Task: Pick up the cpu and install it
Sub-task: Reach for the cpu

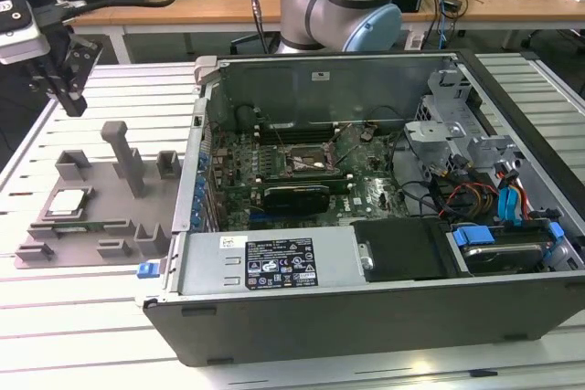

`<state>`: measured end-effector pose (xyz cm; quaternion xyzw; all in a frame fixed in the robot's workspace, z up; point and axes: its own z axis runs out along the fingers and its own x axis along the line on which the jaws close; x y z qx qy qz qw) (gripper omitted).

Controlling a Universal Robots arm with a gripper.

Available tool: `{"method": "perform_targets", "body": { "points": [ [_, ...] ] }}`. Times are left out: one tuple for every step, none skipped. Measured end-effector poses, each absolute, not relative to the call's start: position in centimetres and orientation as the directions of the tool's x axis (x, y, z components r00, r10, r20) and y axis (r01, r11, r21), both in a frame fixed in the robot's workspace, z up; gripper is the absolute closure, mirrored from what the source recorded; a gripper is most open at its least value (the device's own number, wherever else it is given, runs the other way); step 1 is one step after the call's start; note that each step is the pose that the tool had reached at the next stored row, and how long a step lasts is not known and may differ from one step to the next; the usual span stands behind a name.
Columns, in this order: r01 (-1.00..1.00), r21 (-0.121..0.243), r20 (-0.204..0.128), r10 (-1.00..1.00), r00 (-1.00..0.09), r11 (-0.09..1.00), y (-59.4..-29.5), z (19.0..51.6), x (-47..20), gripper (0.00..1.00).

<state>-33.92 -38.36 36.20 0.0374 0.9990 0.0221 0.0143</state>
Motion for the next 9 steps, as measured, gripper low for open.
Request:
{"method": "perform_targets", "body": {
  "points": [
    [0.074,0.045,-0.027,0.075,-0.997,0.996,-38.3,36.2,-34.2,0.89],
    [0.074,0.045,-0.027,0.075,-0.997,0.996,-38.3,36.1,-34.4,0.89],
    [0.074,0.045,-0.027,0.075,-0.997,0.996,-38.2,36.0,-34.7,0.89],
    [0.074,0.045,-0.027,0.075,-0.997,0.996,-38.2,36.0,-34.9,0.89],
    [0.074,0.045,-0.027,0.075,-0.997,0.996,-38.2,35.9,-35.1,0.89],
    [0.074,0.045,-0.027,0.075,-0.997,0.996,-38.2,35.9,-35.4,0.89],
    [0.074,0.045,-0.027,0.075,-0.997,0.996,-38.2,35.8,-35.6,0.89],
    [0.074,0.045,-0.027,0.075,-0.997,0.996,-38.1,35.7,-35.9,0.89],
    [0.074,0.045,-0.027,0.075,-0.997,0.996,-38.1,35.6,-36.2,0.89]
  ]
}}
